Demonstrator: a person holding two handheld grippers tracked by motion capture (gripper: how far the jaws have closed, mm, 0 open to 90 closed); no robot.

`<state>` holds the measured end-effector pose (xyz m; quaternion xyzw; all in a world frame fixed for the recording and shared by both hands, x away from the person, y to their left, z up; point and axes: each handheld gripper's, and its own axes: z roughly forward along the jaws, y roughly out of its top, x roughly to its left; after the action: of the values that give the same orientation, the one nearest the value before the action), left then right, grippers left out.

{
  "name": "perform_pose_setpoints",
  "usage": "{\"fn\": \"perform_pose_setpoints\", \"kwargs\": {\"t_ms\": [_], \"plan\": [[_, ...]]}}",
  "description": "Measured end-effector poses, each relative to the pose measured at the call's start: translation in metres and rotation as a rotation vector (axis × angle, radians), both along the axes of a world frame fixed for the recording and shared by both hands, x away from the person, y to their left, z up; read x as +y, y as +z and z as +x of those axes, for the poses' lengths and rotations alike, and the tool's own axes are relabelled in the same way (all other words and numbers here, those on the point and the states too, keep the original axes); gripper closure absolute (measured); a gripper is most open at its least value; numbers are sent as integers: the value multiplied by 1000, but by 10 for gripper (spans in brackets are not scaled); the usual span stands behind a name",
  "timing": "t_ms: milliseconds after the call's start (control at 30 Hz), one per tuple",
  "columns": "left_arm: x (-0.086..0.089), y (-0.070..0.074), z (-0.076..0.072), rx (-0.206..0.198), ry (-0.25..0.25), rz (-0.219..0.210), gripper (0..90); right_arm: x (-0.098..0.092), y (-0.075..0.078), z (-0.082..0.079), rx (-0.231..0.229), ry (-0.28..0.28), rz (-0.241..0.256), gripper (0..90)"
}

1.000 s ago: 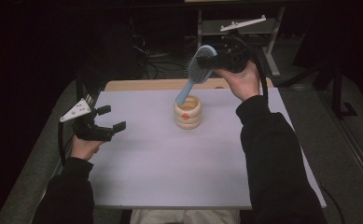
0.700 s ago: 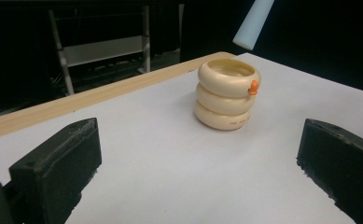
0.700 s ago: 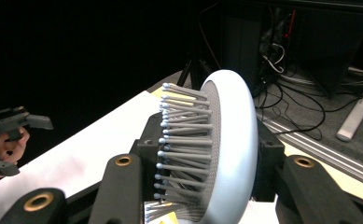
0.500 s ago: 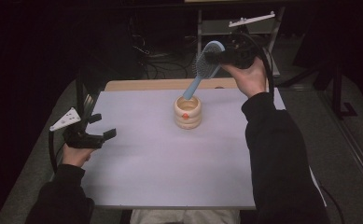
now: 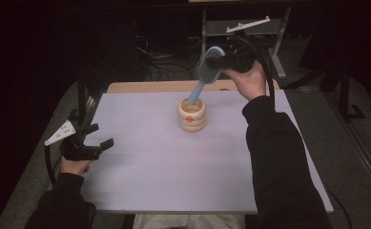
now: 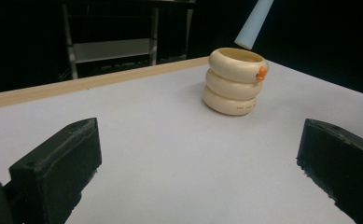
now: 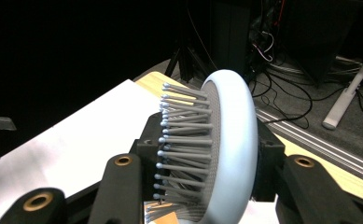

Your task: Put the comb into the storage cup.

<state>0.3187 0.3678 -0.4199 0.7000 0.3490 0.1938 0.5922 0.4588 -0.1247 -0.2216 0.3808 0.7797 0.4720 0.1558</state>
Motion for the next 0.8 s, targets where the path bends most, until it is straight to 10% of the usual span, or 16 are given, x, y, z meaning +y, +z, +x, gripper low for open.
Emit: {"fn": "perform_pose_setpoints", "kwargs": {"t_ms": [800], "plan": [[1,-7,-7,-23,7,44,0,0,-42,21,66,-12,-17,559]]}}
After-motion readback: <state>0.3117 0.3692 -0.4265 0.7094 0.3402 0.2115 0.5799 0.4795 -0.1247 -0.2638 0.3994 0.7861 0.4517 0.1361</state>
